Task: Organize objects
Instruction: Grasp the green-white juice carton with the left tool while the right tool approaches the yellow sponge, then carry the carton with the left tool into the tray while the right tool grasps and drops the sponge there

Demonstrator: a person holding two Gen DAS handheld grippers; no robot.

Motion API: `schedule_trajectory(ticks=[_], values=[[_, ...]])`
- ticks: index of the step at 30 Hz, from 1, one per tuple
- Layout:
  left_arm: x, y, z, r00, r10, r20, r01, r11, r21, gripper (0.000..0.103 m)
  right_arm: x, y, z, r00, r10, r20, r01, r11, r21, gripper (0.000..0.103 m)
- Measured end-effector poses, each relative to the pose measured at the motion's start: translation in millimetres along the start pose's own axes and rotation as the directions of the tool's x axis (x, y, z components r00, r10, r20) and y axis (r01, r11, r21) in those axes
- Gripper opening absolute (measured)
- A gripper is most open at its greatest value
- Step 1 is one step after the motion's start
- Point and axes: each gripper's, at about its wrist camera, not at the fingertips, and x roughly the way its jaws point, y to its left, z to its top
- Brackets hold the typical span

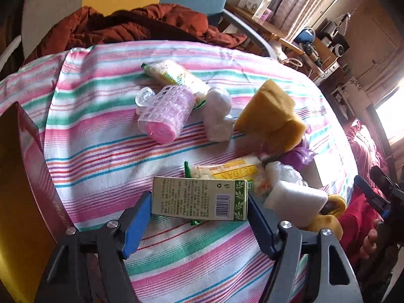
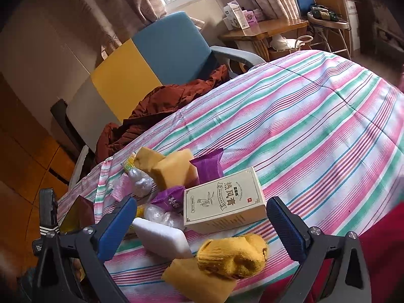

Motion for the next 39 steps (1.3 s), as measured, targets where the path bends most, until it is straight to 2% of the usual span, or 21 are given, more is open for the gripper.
schedule_trajectory(ticks=[6,11,16,19,22,23,24,25,26,33,35,39], values=[[-34,-12,-14,0.997,-0.008,0.083,0.008,1.000,0.002,0.074,-1,2,-2,1.000,-0.004,-0.007,0.004,1.000,-0.013,0.103],[-67,-13,-37,0.991,-0.011,0.134,0.008,1.000,0.024,0.074,-6,13,-8,0.994,0.058,-0.097,-0.064,0.996,-0.057,0.103],[-88,-5,-62,0.987,-0.031,0.155,0.032,0.999,-0.006,0.074,-14,27,-18,0.987,0.025,-0.161,-0.051,0.985,-0.162,0.103],[-100,0,-76,0.985,-0.039,0.168,0.044,0.999,-0.027,0.074,-4,43,-36,0.965,-0.045,-0.257,-0.029,0.960,-0.277,0.100],[-109,8,-89,0.983,-0.039,0.180,0.050,0.997,-0.056,0.075,18,48,-55,0.929,-0.159,-0.335,0.029,0.932,-0.361,0.088],[-112,11,-93,0.982,-0.039,0.184,0.052,0.996,-0.067,0.075,26,47,-61,0.913,-0.194,-0.358,0.049,0.925,-0.376,0.072],[-115,14,-96,0.981,-0.039,0.188,0.054,0.996,-0.076,0.075,34,47,-66,0.896,-0.229,-0.382,0.068,0.918,-0.390,0.050],[-120,18,-101,0.980,-0.039,0.195,0.056,0.995,-0.087,0.075,40,44,-70,0.878,-0.265,-0.397,0.090,0.909,-0.408,0.045],[-124,21,-103,0.979,-0.039,0.201,0.059,0.994,-0.095,0.075,41,45,-72,0.873,-0.296,-0.387,0.113,0.896,-0.430,0.045],[-147,45,-124,0.967,-0.016,0.252,0.060,0.984,-0.166,0.075,25,57,-82,0.883,-0.268,-0.385,0.068,0.885,-0.460,0.043],[-155,55,-130,0.963,-0.001,0.271,0.054,0.980,-0.190,0.075,13,67,-81,0.900,-0.204,-0.386,0.011,0.895,-0.447,0.043],[-171,77,-143,0.952,0.052,0.303,0.023,0.970,-0.241,0.075,-7,105,-77,0.925,-0.084,-0.370,-0.105,0.880,-0.463,0.043]])
